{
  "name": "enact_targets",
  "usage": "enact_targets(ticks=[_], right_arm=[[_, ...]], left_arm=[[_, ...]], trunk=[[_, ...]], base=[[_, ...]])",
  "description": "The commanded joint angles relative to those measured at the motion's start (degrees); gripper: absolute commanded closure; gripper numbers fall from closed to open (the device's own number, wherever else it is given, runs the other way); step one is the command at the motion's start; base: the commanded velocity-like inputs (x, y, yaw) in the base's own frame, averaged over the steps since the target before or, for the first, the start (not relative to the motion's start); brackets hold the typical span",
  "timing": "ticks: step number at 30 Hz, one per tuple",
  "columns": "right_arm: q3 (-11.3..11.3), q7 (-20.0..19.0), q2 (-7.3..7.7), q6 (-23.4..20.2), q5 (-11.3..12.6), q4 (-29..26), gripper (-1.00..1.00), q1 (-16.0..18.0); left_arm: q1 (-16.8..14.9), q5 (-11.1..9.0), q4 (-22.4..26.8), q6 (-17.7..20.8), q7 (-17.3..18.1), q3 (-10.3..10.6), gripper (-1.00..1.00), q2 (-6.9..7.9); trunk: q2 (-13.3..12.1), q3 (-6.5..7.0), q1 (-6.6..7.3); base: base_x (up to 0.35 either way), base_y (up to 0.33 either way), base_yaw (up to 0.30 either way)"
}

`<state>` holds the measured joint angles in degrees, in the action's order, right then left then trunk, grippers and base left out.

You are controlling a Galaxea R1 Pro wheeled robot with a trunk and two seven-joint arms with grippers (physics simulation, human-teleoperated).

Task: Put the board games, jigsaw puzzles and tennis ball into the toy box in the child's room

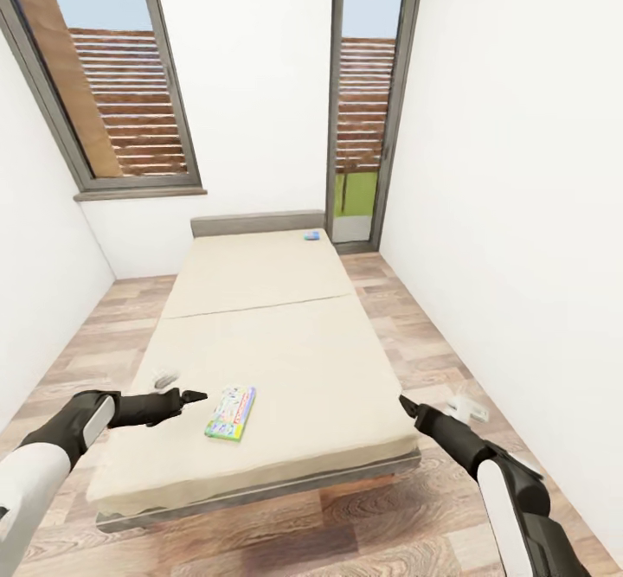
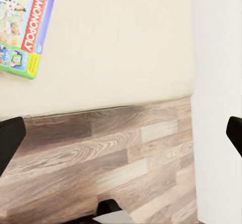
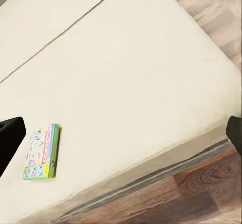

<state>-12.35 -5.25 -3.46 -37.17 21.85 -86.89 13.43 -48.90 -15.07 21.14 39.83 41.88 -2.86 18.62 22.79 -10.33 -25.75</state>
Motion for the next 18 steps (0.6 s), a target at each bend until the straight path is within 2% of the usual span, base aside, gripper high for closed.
enact_targets(ticks=[1, 2, 5, 6, 9, 10, 11, 14, 17, 18], right_arm=[[0.53, 1.39, -0.1, -0.36, -0.08, -0.05, -1.0, 0.11], [1.84, 4.52, -0.21, -0.36, -0.07, -0.08, -1.0, 0.17], [4.01, 8.74, -0.41, -0.36, -0.08, -0.1, -1.0, 0.25], [5.5, 10.98, -0.53, -0.36, -0.1, -0.11, -1.0, 0.3], [8.36, 14.22, -0.67, -0.36, -0.15, -0.12, -1.0, 0.39], [9.37, 15.36, -0.69, -0.36, -0.19, -0.12, -1.0, 0.42], [11.34, 17.76, -0.72, -0.36, -0.3, -0.09, -1.0, 0.55], [13.93, 21.48, -0.74, -0.4, -0.47, -0.1, -1.0, 0.67], [16.31, 25.45, -0.57, -0.43, -0.49, -0.08, -1.0, 0.75], [16.71, 26.08, -0.52, -0.41, -0.49, -0.07, -1.0, 0.76]], left_arm=[[-0.07, -0.08, 0.15, 0.34, -2.56, -0.32, -1.0, -0.57], [-0.1, -0.25, 0.36, 0.34, -7.64, -0.42, -1.0, -1.65], [-0.16, -0.44, 0.55, 0.32, -15.31, -0.55, -1.0, -3.54], [-0.19, -0.52, 0.62, 0.3, -19.75, -0.64, -1.0, -4.83], [-0.22, -0.59, 0.8, 0.16, -26.32, -0.73, -1.0, -7.4], [-0.24, -0.6, 0.93, 0.09, -28.55, -0.75, -1.0, -8.43], [-0.27, -0.62, 1.38, -0.03, -33.07, -0.78, -1.0, -10.47], [-0.29, -0.64, 2.2, -0.33, -39.22, -0.83, -1.0, -12.88], [-0.31, -0.67, 2.86, -0.86, -44.52, -0.95, -1.0, -14.5], [-0.31, -0.68, 2.98, -0.93, -45.26, -0.98, -1.0, -14.71]], trunk=[[0.12, -0.15, -0.03], [0.12, -0.16, -0.03], [0.12, -0.2, -0.03], [0.12, -0.2, -0.03], [0.12, -0.21, -0.03], [0.12, -0.22, -0.03], [0.12, -0.22, -0.03], [0.12, -0.22, -0.03], [0.12, -0.22, -0.03], [0.12, -0.22, -0.03]], base=[[0.0, 0.0, -0.021], [0.0, 0.0, -0.014], [0.0, 0.0, -0.009], [0.0, 0.0, -0.004], [0.0, 0.0, -0.003], [0.0, 0.0, -0.002], [0.0, 0.0, -0.001], [0.0, 0.0, 0.0], [0.0, 0.0, 0.0], [0.0, 0.0, 0.0]])
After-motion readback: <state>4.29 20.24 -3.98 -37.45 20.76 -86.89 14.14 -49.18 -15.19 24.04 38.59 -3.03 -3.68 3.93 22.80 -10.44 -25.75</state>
